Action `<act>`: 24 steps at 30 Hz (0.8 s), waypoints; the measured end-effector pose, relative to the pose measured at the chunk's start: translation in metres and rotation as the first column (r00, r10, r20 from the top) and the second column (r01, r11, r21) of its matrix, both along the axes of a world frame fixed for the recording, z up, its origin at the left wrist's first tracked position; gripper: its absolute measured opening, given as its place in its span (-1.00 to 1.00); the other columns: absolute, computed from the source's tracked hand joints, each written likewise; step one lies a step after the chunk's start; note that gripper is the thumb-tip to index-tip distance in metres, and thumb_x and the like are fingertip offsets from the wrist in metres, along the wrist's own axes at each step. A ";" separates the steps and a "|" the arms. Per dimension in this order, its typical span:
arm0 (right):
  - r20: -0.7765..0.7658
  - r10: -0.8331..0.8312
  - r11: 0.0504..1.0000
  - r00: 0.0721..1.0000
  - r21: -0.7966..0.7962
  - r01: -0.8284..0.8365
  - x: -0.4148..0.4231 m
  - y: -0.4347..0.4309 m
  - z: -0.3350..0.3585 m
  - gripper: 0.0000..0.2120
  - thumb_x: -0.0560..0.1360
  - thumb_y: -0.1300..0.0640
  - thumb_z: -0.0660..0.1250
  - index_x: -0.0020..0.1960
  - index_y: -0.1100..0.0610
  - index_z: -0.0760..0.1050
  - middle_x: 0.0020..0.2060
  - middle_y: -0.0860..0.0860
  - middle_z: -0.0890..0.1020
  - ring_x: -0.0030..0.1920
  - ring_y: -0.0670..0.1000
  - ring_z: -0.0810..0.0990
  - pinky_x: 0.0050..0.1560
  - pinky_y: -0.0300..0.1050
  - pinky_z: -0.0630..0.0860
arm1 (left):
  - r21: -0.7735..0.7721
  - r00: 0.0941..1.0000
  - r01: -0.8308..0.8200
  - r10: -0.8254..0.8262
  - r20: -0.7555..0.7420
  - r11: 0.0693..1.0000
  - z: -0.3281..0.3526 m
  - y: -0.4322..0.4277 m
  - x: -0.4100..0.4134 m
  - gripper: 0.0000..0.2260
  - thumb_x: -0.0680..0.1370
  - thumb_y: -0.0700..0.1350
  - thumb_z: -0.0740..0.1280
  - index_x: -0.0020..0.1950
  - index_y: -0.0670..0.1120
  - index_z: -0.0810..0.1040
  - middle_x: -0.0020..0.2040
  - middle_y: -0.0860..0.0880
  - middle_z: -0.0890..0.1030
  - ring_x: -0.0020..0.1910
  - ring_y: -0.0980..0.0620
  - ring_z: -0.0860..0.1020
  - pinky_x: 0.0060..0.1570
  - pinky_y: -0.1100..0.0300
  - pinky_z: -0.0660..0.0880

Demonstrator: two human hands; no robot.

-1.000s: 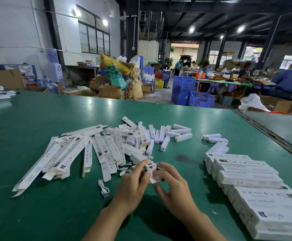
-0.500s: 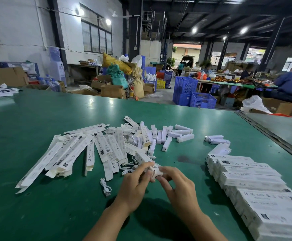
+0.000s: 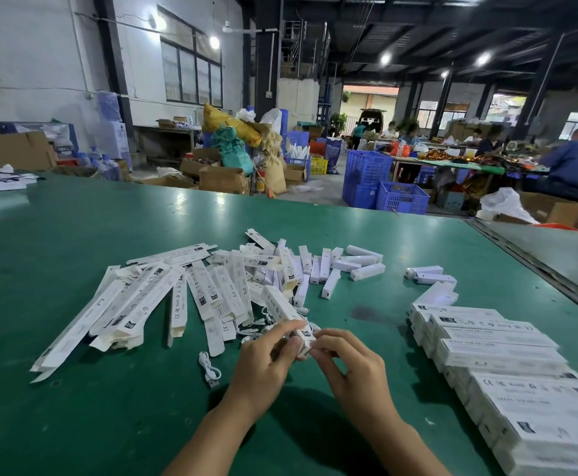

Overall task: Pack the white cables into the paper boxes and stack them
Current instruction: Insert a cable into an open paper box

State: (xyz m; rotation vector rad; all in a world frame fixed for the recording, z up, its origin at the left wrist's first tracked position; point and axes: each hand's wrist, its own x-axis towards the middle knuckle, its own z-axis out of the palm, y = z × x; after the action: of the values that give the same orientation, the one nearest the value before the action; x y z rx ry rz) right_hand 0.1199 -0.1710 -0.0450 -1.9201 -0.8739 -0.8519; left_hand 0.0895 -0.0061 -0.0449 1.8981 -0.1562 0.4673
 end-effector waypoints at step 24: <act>-0.648 0.716 0.665 0.259 0.746 0.031 -0.017 0.010 0.017 -0.54 0.41 0.11 0.44 0.25 0.23 0.45 -0.15 0.18 0.68 -0.31 0.02 0.62 -0.23 -0.18 0.58 | 0.163 0.995 0.064 -0.075 0.068 0.984 -0.007 -0.008 0.007 -0.58 0.60 0.07 0.17 0.41 0.45 0.28 -0.26 0.35 0.63 -0.32 0.33 0.58 -0.29 0.50 0.41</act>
State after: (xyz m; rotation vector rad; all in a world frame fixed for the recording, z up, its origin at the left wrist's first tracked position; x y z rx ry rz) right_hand 0.1031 -0.1607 -0.0278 -1.1001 -0.1792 0.3559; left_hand 0.0964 -0.0145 -0.0520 2.0271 -0.3163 0.4896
